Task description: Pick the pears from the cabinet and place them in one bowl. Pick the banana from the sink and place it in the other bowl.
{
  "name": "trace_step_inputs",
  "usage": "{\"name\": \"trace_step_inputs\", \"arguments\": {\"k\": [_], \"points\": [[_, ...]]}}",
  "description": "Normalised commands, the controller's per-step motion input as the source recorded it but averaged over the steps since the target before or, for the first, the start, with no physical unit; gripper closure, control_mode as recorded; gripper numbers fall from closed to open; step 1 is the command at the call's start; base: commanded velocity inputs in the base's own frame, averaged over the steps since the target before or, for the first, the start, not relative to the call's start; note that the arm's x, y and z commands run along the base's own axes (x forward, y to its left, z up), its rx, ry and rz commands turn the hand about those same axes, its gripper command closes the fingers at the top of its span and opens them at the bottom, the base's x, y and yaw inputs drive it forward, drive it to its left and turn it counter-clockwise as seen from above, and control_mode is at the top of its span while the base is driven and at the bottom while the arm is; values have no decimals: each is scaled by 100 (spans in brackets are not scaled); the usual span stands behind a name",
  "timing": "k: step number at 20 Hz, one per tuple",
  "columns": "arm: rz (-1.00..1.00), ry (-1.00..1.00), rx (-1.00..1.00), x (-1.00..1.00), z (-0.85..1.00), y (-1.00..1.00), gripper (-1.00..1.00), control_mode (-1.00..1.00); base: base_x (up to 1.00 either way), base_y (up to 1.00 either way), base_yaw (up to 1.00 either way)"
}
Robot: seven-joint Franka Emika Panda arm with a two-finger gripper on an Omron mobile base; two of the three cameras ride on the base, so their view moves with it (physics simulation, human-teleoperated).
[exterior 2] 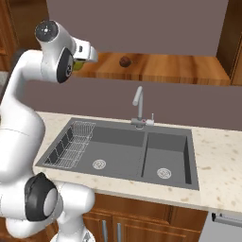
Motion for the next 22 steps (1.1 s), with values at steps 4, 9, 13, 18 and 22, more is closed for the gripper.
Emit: {"name": "trace_step_inputs", "arguments": {"k": [4, 9, 13, 18, 22], "points": [[3, 0, 0, -100, -4, 0, 100, -100, 0, 0, 0], [4, 0, 0, -100, -2, 0, 100, -100, 0, 0, 0], [5, 3, -3, -100, -29, 0, 100, -100, 0, 0, 0], [6, 3, -5, -100, -53, 0, 100, -100, 0, 0, 0], [7, -1, -11, -78, -57, 0, 100, -100, 0, 0, 0]]}}
